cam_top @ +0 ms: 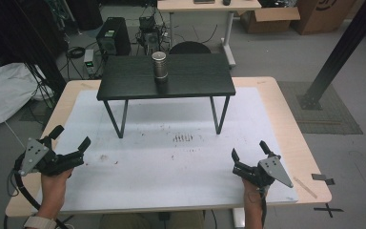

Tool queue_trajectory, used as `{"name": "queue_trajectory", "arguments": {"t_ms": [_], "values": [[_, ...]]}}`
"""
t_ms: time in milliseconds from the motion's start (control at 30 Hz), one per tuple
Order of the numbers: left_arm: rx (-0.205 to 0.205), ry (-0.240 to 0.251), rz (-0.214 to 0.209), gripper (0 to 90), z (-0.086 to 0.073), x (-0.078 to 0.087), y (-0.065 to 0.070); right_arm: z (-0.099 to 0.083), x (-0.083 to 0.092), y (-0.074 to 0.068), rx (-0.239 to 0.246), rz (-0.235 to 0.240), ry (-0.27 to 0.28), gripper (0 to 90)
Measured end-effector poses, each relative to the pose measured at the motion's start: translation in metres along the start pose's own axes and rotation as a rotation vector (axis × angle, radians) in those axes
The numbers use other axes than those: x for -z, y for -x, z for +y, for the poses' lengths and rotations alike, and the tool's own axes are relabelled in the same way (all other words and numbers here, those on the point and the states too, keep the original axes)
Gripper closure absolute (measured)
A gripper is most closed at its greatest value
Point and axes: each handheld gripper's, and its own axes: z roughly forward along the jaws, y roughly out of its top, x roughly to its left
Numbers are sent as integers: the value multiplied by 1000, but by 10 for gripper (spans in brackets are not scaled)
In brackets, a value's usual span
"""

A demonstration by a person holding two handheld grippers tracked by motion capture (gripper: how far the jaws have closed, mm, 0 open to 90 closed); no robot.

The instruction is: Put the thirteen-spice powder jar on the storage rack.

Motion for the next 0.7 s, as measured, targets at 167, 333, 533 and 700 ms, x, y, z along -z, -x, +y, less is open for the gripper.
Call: {"name": "queue_trajectory", "arguments": {"t_ms": [167,333,533,700], "values": [[20,-6,18,2,-15,3,-2,0,0,0,1,0,0,1],[29,-21,29,3,-28,5,-2,0,0,0,1,0,0,1],[30,-29,38,2,-41,8,0,0,0,0,2,0,-2,2],[13,-60,36,2,-49,9,0,0,0,0,3,-1,-2,2]]}}
